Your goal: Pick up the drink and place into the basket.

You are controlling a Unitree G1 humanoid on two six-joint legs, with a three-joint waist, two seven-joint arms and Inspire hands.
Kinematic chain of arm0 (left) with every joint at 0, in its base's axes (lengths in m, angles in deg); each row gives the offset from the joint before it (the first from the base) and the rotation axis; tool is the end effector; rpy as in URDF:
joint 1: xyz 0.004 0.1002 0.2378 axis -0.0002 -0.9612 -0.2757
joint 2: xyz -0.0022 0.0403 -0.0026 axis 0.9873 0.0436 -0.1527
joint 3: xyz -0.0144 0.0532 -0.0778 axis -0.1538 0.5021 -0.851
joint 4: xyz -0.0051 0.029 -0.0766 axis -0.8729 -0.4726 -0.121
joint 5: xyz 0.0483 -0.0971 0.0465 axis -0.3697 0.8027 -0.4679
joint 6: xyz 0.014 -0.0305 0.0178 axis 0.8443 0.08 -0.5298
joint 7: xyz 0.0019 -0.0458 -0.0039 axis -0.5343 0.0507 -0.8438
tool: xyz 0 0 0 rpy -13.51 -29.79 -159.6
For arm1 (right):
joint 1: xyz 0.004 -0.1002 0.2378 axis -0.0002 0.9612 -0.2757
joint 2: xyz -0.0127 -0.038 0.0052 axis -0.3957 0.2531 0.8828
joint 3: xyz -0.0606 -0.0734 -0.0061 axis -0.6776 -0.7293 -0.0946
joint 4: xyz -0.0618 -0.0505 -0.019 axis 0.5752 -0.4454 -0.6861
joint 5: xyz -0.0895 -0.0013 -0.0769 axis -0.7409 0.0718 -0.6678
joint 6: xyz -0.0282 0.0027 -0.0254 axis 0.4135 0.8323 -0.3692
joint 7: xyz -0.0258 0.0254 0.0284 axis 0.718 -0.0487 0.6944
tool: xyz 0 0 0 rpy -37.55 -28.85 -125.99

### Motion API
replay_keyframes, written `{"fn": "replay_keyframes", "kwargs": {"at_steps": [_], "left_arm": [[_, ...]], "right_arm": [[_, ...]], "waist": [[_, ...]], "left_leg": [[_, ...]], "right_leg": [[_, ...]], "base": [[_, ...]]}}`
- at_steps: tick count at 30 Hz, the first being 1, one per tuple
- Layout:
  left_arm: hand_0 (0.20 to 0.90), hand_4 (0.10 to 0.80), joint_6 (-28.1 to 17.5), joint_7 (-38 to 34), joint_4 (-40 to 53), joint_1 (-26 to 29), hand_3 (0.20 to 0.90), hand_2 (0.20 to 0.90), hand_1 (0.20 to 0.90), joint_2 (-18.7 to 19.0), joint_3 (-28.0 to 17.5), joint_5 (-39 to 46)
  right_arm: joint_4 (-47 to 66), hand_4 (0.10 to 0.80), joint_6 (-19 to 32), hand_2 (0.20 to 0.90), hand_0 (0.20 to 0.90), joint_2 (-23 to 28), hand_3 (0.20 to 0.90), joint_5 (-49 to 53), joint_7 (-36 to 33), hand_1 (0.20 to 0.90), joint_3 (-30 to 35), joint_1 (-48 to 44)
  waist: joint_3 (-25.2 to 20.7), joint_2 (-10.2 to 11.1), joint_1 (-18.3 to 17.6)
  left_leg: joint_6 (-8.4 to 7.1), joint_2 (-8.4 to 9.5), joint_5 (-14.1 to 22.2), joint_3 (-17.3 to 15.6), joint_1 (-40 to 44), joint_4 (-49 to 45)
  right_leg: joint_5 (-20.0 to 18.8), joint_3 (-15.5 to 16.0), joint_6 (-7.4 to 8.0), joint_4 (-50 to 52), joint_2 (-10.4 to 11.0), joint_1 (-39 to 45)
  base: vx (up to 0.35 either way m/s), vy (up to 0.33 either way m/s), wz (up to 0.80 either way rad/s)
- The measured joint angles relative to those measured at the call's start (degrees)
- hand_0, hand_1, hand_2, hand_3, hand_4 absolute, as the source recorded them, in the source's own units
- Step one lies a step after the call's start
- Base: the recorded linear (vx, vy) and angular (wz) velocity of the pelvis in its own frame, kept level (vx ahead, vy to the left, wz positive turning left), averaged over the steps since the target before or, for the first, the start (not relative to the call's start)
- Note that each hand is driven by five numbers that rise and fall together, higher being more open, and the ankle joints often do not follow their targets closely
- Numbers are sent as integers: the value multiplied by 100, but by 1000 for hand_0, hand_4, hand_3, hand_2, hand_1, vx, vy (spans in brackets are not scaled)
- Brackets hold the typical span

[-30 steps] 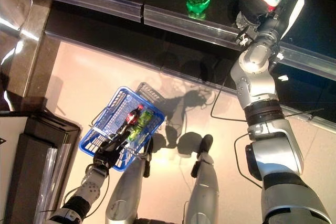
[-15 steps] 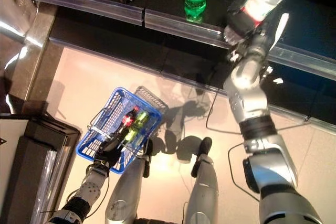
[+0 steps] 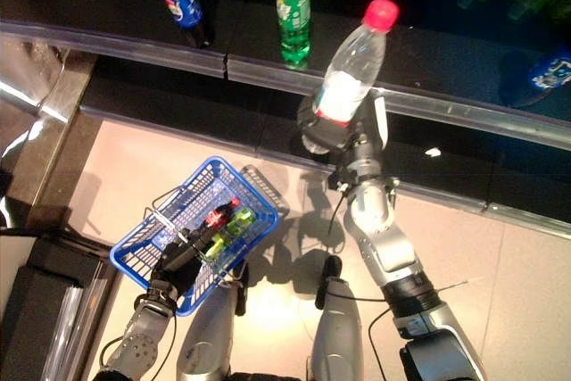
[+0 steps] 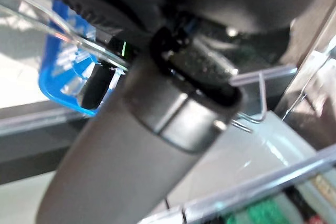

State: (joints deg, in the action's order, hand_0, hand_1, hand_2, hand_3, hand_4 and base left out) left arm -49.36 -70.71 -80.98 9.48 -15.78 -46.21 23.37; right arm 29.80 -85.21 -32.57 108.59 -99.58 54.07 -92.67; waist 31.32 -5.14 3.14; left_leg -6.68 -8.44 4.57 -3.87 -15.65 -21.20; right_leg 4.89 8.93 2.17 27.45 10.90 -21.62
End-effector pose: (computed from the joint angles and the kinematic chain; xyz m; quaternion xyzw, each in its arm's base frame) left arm 0.2018 0.1745 -0.0204 -0.4208 0.1148 0.0230 0.8996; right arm 0.2825 -0.1421 0.1502 -0.0028 -0.1669 0.0092 0.9859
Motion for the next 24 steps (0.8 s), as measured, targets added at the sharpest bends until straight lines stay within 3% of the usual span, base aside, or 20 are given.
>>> {"fn": "replay_keyframes", "kwargs": {"at_steps": [4,16,24], "left_arm": [[300,100,86,-1,284,-28,200,300,300,65,281,-282],[300,100,495,297,1353,-113,200,300,300,699,637,-259],[300,100,714,788,1630,-16,200,300,300,1001,752,310]], "right_arm": [[-1,100,-34,300,300,-120,200,213,71,300,-459,269],[-150,100,-183,300,300,-371,200,201,43,300,-1214,469],[-1459,100,-261,300,300,-812,200,143,-188,300,-1697,404]], "waist": [[0,-1,75],[-3,-3,447],[-6,-16,779]], "left_leg": [[-118,-15,-93,2,225,217],[-155,51,-191,326,558,634],[-153,181,-201,639,499,639]], "right_leg": [[3,35,-19,-127,-54,188],[192,381,77,-169,24,621],[356,681,128,-101,216,745]], "base": [[0,0,0],[14,-17,17],[4,-18,22]]}}
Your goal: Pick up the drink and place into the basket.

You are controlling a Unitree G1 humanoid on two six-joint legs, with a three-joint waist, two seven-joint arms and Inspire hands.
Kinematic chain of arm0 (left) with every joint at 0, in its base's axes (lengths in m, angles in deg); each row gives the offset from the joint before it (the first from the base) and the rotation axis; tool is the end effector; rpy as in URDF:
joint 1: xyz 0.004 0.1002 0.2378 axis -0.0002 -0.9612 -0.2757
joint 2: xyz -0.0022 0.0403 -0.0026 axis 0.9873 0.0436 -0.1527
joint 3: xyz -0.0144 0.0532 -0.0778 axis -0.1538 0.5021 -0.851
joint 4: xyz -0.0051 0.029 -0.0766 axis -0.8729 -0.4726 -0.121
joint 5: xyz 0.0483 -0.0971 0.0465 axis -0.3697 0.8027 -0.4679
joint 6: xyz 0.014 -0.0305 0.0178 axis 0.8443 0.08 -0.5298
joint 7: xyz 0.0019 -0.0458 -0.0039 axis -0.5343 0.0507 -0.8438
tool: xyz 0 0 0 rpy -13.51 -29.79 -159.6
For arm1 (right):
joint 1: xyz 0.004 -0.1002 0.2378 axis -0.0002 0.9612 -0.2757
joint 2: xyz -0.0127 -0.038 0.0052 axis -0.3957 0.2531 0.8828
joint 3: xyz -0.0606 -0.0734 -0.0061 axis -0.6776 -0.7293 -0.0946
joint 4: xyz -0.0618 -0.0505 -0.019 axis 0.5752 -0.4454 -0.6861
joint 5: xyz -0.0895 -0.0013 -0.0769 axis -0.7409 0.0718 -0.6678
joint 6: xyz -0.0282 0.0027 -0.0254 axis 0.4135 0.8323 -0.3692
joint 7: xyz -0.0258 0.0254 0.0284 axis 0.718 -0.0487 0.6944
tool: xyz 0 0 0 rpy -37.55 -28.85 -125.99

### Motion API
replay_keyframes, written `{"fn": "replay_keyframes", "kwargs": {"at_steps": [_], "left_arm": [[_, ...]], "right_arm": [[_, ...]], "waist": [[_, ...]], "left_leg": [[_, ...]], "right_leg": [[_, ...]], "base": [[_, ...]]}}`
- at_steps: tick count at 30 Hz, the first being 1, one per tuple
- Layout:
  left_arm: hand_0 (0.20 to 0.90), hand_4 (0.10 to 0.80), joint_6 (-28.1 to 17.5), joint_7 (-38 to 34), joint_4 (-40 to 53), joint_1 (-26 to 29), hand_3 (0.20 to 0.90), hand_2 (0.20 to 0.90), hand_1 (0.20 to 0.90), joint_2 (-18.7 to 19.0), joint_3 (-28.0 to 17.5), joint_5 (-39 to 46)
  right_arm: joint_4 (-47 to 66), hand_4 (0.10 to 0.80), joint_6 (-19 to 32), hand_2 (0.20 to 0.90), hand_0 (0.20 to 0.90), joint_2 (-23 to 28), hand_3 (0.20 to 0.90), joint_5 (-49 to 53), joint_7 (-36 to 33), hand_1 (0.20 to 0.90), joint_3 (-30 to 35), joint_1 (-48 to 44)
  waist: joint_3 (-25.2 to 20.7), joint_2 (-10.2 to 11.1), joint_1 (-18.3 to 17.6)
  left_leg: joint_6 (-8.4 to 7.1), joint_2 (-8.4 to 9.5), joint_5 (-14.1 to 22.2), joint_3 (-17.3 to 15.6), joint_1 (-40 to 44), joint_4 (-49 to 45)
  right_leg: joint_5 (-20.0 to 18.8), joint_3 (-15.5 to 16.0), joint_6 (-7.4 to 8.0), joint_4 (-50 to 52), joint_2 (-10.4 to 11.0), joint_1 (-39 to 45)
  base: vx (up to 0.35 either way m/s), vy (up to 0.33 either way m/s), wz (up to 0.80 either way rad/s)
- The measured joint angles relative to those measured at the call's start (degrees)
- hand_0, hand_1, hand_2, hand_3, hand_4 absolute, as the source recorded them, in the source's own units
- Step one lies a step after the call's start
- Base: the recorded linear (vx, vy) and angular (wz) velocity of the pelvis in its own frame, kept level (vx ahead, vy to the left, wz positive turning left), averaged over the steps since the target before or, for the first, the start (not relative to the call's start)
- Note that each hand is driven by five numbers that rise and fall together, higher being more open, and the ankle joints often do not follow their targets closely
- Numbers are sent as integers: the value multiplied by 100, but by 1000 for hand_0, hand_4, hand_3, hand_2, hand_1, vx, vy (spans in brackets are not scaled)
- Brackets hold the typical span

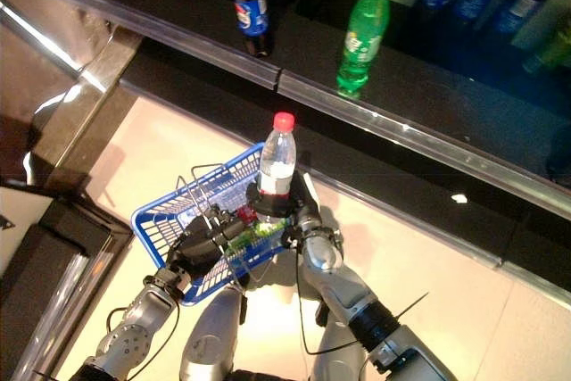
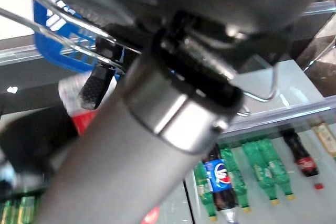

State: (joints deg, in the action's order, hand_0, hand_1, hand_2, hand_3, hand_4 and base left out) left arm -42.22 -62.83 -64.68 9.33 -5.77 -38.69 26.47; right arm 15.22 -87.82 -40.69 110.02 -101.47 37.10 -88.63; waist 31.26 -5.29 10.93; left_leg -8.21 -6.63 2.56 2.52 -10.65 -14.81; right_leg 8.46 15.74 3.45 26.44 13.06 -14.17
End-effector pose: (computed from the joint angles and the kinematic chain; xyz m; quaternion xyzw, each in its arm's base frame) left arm 0.2072 0.1642 0.0218 -0.3967 0.0949 -0.1897 0.8931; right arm 0.2602 -0.0876 0.0535 -0.0278 0.0522 0.0763 0.9953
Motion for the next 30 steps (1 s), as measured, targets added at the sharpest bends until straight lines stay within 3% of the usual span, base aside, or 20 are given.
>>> {"fn": "replay_keyframes", "kwargs": {"at_steps": [10,22,30], "left_arm": [[300,100,389,551,8,260,200,300,300,430,316,232],[300,100,781,760,8,434,200,300,300,574,407,227],[300,100,951,876,15,628,200,300,300,515,436,224]], "right_arm": [[-467,100,-58,300,300,-248,200,18,-260,300,-191,-77],[-1393,100,-29,300,300,-497,200,291,-421,300,-252,-444],[-2153,100,218,300,300,-719,200,1770,-148,300,1,-701]], "waist": [[4,-8,259],[9,-18,446],[9,-18,486]], "left_leg": [[47,209,-86,316,-164,87],[98,353,-121,447,-286,88],[102,385,-137,585,-397,79]], "right_leg": [[99,118,110,32,147,1],[110,274,173,28,295,1],[117,409,186,36,321,1]], "base": [[-6,-31,20],[7,-9,7],[15,-25,9]]}}
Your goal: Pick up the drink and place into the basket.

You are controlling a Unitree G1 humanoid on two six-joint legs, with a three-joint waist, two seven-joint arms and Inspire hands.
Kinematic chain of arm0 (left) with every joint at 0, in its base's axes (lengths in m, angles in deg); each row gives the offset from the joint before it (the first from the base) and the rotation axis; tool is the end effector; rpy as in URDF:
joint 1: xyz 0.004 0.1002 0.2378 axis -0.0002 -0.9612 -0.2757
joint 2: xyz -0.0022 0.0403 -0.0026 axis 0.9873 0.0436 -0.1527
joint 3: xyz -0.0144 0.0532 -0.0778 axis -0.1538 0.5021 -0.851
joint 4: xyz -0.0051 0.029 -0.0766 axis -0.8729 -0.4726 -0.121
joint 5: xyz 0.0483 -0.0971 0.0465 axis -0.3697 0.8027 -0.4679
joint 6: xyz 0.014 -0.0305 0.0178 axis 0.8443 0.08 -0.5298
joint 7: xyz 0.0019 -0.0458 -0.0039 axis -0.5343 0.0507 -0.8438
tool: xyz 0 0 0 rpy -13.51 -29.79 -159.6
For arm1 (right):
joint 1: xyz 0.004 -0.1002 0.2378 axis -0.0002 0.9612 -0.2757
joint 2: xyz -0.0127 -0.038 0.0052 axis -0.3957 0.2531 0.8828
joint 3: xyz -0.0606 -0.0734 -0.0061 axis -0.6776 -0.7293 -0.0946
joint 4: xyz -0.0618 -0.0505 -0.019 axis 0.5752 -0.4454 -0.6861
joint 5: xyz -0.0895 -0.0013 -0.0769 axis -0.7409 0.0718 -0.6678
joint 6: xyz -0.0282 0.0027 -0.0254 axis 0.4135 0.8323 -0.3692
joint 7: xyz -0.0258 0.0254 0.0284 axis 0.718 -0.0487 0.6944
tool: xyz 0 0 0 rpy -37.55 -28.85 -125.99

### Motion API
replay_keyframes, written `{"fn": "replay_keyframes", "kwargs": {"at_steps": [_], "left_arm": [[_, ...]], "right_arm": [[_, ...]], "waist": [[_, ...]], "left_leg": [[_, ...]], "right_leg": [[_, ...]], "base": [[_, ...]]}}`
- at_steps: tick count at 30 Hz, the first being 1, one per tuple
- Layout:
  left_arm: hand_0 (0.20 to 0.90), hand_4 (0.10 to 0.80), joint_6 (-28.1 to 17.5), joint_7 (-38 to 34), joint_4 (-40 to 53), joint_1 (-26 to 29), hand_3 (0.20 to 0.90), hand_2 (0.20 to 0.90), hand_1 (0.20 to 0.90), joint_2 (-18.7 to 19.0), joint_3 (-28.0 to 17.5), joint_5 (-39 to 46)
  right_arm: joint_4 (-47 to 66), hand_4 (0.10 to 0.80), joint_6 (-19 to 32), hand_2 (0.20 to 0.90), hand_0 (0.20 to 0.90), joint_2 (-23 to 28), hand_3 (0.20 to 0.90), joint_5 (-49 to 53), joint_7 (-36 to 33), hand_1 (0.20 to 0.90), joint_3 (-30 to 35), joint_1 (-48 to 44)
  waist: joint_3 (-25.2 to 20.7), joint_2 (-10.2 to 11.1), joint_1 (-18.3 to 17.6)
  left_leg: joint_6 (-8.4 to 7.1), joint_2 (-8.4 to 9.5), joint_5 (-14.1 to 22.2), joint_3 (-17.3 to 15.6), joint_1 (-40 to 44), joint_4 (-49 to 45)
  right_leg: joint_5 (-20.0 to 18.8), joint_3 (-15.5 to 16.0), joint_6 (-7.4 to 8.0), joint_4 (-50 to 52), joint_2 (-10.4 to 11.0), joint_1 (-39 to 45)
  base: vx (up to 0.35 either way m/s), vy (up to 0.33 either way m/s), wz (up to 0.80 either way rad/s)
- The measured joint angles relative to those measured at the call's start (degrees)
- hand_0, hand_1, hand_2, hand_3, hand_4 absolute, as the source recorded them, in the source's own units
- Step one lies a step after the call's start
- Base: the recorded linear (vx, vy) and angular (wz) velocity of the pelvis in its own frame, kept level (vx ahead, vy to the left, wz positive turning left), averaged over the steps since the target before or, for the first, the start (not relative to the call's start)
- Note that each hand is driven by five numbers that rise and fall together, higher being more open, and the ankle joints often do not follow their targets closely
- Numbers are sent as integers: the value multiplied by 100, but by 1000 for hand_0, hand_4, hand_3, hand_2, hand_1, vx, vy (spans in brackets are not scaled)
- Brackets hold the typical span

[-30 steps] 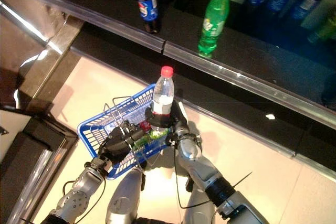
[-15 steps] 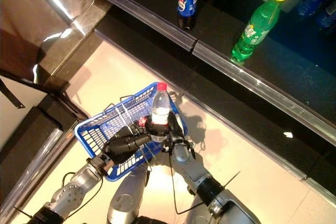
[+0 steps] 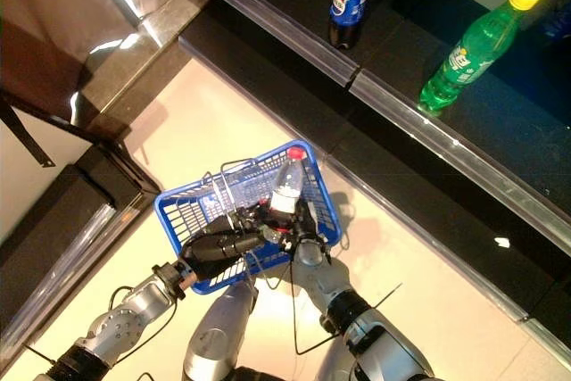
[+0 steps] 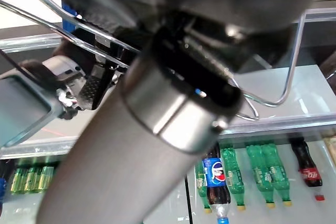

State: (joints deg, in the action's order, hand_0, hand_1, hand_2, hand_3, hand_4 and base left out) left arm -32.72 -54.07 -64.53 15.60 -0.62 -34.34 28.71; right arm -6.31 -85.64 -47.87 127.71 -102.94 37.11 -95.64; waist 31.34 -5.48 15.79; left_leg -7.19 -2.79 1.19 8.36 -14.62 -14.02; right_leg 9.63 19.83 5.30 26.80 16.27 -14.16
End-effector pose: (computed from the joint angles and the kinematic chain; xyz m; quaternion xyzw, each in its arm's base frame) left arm 0.2221 0.1592 0.0343 -0.3702 0.1383 -0.3298 0.8574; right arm 0.2790 -0.0811 0.0235 0.0841 0.1887 -0.0020 0.9784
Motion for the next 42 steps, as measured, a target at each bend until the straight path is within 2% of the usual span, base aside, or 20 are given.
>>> {"fn": "replay_keyframes", "kwargs": {"at_steps": [5,8,10,16,18,22,27,31,32,33,34,38,42], "left_arm": [[300,100,77,41,17,68,200,300,300,3,37,0],[300,100,130,60,18,76,200,300,300,8,36,0],[300,100,151,135,18,65,200,300,300,32,34,0],[300,100,197,533,135,108,200,300,300,191,117,-151],[300,100,287,568,212,304,200,300,300,450,314,-211],[300,100,351,591,211,540,200,300,300,659,548,-240],[300,100,351,592,213,749,200,300,300,658,665,-225],[300,100,445,592,215,772,200,300,300,660,709,-220],[300,100,463,592,215,777,200,300,300,659,709,-220],[300,100,484,592,215,813,200,300,300,659,716,-220],[300,100,534,592,215,875,200,300,300,667,722,-219],[300,100,564,592,217,1008,200,300,300,650,781,-177],[300,100,585,592,216,1038,200,300,300,659,783,-118]], "right_arm": [[-311,100,122,300,300,-136,200,1451,796,300,-6,-8],[-497,100,107,300,300,-239,200,2619,1549,300,-4,0],[-509,100,85,300,300,-279,200,2985,1823,300,-16,11],[-510,100,1,300,300,-336,200,3184,2277,300,-46,-8],[-605,100,-118,300,300,-334,200,3183,2288,300,-48,-123],[-885,100,-316,300,300,-332,200,3199,2294,300,-64,-441],[-1757,100,-635,300,300,-316,200,3182,2345,300,43,-935],[-2390,100,-920,300,300,-222,200,3181,2404,300,373,-1304],[-2514,207,-969,392,392,-186,307,3180,2404,392,414,-1364],[-2569,701,-1021,815,815,-124,801,3180,2404,815,483,-1384],[-2695,800,-1054,900,900,-53,900,3179,2420,900,500,-1449],[-3182,800,-1184,900,900,33,900,3186,2452,900,680,-1785],[-3202,800,-1287,900,900,131,900,3189,2588,900,787,-1888]], "waist": [[1,-2,46],[2,-6,120],[2,-6,141],[0,-28,154],[0,-28,166],[0,-28,160],[-1,-29,171],[-2,-35,199],[-2,-35,228],[-3,-38,269],[-2,-40,296],[-3,-42,296],[-3,-42,297]], "left_leg": [[-2,24,-3,33,-61,2],[2,40,-5,42,-69,2],[11,58,-11,53,-86,2],[65,157,-57,64,-301,-19],[77,181,-65,65,-346,-21],[83,186,-69,62,-384,-21],[83,188,-69,69,-399,-32],[84,188,-70,89,-475,-88],[84,190,-70,90,-475,-89],[86,193,-71,91,-476,-90],[87,200,-72,105,-486,-99],[93,221,-76,139,-542,-133],[93,226,-75,154,-585,-150]], "right_leg": [[10,34,16,-6,23,-30],[15,44,23,-4,42,-32],[24,50,33,-12,64,-48],[-4,57,82,2,158,-233],[-23,58,99,5,179,-268],[-43,55,102,10,180,-304],[-43,69,102,12,183,-303],[-42,158,100,15,191,-300],[-42,159,100,15,194,-300],[-42,162,100,15,196,-300],[-42,172,100,19,203,-296],[-45,201,104,28,218,-314],[-45,215,104,32,221,-339]], "base": [[6,-8,3],[0,0,0],[3,19,6],[2,47,6],[8,44,3],[0,0,0],[7,0,1],[17,3,8],[0,0,0],[21,9,3],[26,13,4],[13,17,6],[4,7,2]]}}
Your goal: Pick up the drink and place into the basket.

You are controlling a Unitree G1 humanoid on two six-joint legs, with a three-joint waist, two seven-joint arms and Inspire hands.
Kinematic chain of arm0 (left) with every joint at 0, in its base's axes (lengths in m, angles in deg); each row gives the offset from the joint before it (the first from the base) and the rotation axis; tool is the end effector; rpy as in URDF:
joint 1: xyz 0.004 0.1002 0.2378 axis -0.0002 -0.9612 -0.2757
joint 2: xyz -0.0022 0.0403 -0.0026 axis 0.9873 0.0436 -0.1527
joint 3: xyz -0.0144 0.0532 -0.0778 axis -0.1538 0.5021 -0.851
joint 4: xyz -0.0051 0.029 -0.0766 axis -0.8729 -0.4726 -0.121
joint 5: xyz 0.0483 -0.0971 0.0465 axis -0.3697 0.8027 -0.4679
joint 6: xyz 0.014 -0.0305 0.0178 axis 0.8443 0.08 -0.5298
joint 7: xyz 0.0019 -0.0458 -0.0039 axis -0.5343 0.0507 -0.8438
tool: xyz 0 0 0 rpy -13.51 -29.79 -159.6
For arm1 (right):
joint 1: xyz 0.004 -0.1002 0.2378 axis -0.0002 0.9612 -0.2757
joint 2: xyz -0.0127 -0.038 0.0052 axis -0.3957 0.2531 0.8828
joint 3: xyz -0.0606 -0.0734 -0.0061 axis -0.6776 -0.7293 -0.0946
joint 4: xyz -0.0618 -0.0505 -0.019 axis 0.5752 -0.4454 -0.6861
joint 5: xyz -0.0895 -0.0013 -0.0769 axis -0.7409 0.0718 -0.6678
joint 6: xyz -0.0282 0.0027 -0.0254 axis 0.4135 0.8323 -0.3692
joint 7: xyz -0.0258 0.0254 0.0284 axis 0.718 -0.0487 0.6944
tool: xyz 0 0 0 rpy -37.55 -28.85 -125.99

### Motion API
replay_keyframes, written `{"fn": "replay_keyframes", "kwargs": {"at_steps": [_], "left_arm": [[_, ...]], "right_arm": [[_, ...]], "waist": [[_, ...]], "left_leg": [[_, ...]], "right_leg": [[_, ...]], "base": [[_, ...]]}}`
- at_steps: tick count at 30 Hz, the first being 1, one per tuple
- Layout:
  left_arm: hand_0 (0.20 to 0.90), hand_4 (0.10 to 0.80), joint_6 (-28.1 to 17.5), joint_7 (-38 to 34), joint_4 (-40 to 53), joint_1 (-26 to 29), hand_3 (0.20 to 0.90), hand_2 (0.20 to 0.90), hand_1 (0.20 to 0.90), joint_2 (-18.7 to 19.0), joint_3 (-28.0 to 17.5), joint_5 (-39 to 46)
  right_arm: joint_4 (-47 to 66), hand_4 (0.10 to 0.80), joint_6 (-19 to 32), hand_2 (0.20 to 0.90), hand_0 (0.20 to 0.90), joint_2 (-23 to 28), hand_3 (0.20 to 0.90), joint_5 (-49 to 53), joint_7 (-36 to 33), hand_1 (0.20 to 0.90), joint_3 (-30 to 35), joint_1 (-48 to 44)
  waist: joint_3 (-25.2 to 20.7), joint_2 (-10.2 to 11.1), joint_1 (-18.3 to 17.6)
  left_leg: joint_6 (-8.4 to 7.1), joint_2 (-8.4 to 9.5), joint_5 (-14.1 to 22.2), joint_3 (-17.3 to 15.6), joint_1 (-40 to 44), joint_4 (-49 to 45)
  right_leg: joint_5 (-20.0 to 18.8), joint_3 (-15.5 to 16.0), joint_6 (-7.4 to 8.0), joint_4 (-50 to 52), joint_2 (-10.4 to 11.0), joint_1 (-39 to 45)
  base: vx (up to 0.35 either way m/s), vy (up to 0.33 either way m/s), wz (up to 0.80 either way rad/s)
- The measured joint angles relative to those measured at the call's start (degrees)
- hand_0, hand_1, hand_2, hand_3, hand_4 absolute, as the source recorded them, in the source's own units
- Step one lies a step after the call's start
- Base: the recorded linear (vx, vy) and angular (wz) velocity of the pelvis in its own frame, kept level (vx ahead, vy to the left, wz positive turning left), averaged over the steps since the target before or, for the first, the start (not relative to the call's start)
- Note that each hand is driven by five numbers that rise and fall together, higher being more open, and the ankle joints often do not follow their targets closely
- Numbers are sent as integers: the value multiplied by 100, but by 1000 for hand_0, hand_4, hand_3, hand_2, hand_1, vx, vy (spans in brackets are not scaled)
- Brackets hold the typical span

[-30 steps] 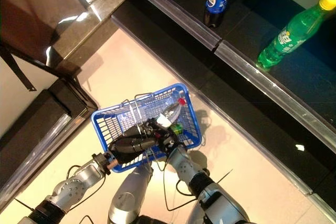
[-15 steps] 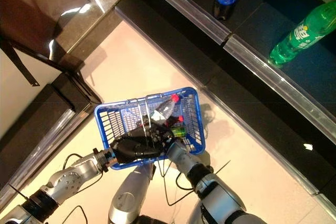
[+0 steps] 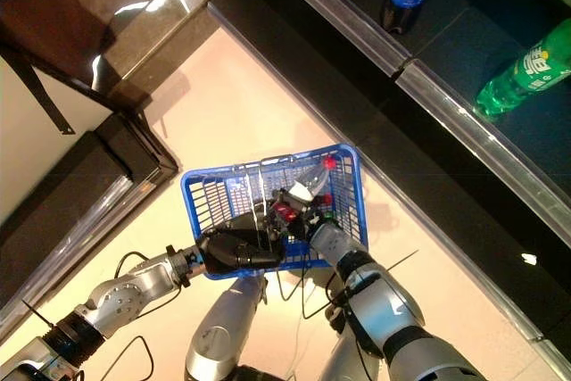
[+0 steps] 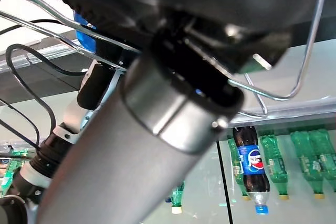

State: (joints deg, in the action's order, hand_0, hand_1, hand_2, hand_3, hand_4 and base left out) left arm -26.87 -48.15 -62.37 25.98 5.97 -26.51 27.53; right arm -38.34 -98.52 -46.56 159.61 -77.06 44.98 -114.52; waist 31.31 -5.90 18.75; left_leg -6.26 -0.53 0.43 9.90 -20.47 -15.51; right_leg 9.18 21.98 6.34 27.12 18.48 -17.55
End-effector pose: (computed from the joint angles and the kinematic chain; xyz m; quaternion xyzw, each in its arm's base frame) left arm 0.2425 0.1470 0.0629 -0.2782 0.1645 -0.4664 0.8234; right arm 0.3280 -0.1361 0.0343 0.3376 0.3072 0.0225 0.8895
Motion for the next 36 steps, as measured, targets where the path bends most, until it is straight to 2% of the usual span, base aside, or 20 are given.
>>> {"fn": "replay_keyframes", "kwargs": {"at_steps": [5,10,15,21,26,29,33,36], "left_arm": [[300,100,47,-1,-16,50,200,300,300,-54,-2,27],[300,100,85,-85,-288,71,200,300,300,-1,-86,140],[300,100,43,-87,-348,59,200,300,300,7,-81,136],[300,100,-87,-86,-352,-30,200,300,300,-47,-105,126],[300,100,-326,-84,-639,-576,200,300,300,-268,-604,121],[300,100,-498,-85,-1352,-855,200,300,300,-476,-981,121],[300,100,-598,-86,-1717,-1140,200,300,300,-596,-1335,120],[300,100,-824,-85,-2120,-1430,200,300,300,-945,-1687,112]], "right_arm": [[17,800,-42,900,900,-3,900,13,369,900,-13,0],[686,800,165,900,900,-8,900,124,823,900,-37,2],[1142,800,333,900,900,16,900,233,945,900,-161,248],[2192,800,606,900,900,262,900,232,991,900,-380,823],[3681,800,990,900,900,414,900,125,1063,900,-429,1827],[4359,800,1119,900,900,447,900,-258,1192,900,-327,2486],[4710,800,1145,900,900,595,900,-556,1494,900,-26,3182],[4822,800,1094,900,900,805,900,-757,1771,900,346,3834]], "waist": [[0,-1,-2],[0,0,-21],[0,3,-23],[2,22,-97],[4,155,-382],[4,354,-752],[-13,539,-974],[-41,645,-1136]], "left_leg": [[0,-12,0,0,-100,-55],[1,-22,0,-6,-263,-112],[4,-26,1,-34,-287,-135],[13,-106,-2,-160,-278,-166],[47,-198,0,-356,-193,-147],[62,-321,10,-595,100,-47],[48,-484,-2,-797,488,178],[41,-610,-6,-1014,871,413]], "right_leg": [[-2,75,-4,1,-1,-26],[-17,80,-22,23,-5,-180],[-27,77,-21,19,-8,-190],[-123,-27,-43,-54,-94,-206],[-297,-205,-52,-270,-214,-173],[-443,-365,-65,-518,-350,48],[-576,-519,-92,-854,-515,337],[-730,-682,-100,-1211,-646,634]], "base": [[-3,-4,5],[0,0,0],[-5,-6,-1],[-26,-11,-10],[-10,-8,-21],[4,-25,-33],[51,-34,-33],[91,-20,-39]]}}
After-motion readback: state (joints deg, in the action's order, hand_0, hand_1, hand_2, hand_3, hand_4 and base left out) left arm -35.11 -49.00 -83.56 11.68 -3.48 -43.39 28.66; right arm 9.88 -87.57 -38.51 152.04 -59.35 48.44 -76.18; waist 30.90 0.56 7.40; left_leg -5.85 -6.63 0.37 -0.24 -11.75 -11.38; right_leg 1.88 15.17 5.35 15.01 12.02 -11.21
